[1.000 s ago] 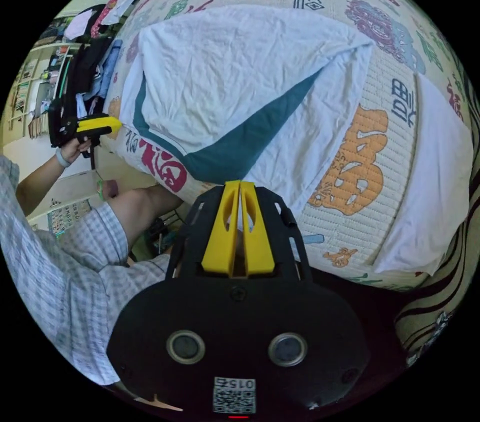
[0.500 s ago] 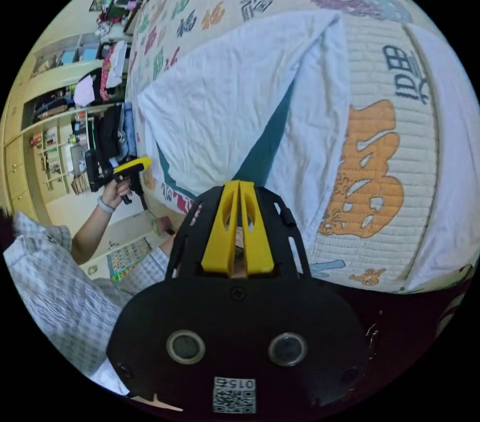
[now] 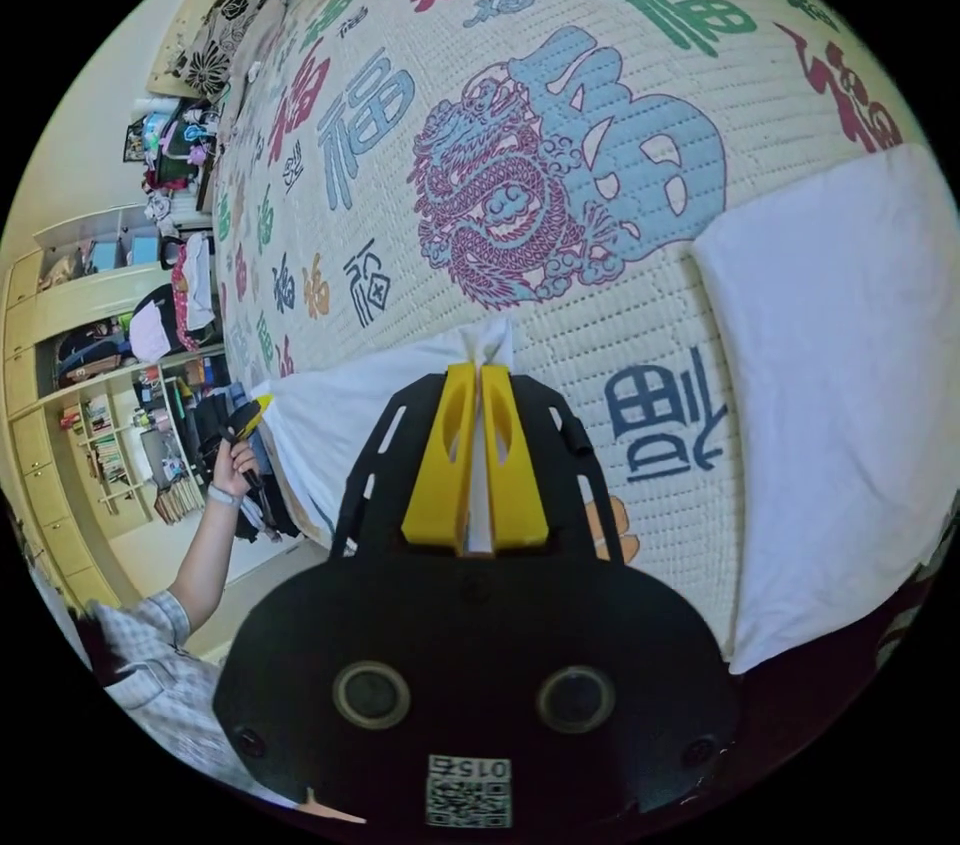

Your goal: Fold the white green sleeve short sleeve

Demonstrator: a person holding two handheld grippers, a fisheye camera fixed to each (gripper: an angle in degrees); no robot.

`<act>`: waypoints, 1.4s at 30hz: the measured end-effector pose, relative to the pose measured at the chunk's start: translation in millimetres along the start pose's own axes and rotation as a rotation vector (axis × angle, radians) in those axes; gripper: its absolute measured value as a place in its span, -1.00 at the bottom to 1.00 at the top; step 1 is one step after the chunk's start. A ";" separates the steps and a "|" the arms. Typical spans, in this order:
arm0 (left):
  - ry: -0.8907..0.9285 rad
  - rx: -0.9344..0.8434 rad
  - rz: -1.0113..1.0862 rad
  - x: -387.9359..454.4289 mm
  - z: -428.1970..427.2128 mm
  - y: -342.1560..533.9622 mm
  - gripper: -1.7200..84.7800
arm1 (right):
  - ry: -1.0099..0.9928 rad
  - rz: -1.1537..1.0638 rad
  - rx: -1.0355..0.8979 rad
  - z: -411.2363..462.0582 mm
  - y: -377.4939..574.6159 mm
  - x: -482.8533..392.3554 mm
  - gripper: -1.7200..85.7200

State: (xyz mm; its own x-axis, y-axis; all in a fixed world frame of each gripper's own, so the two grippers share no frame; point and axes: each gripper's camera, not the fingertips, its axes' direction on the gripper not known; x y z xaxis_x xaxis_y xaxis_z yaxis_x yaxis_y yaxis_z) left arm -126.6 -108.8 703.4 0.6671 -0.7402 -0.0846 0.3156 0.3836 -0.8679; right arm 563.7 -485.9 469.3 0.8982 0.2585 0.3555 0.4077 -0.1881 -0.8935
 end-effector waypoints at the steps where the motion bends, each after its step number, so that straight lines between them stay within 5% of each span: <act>1: -0.018 -0.004 0.011 3.0 1.9 0.1 -0.94 | 0.008 -0.011 0.000 2.2 -1.1 -1.1 -0.97; 11: -0.117 -0.006 0.177 67.2 9.2 74.7 -0.78 | 0.086 -0.190 0.063 9.8 45.6 -37.4 -0.97; 15: -0.161 -0.154 0.294 112.6 41.1 138.7 -0.78 | 0.126 -0.412 -0.193 63.1 88.4 -82.1 -0.98; 19: -0.222 -0.270 0.311 137.1 82.2 182.0 -0.79 | 0.226 -0.387 -0.317 115.6 116.3 -98.5 -0.98; 30: -0.908 -0.544 0.856 239.3 213.7 257.0 -0.80 | 0.327 -0.303 -0.395 186.7 113.8 -121.6 -0.98; 42: -0.875 -0.402 0.905 259.6 218.0 302.9 -0.80 | 0.501 -0.324 -0.280 235.5 123.5 -173.3 -0.98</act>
State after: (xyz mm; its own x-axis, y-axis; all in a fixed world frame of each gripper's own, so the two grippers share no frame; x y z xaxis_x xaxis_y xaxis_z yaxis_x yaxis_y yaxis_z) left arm 289.3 -64.3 525.3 0.7954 0.3466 -0.4972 -0.5891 0.2491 -0.7687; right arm 419.8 -330.8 232.7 0.6630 -0.1167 0.7395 0.6366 -0.4319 -0.6389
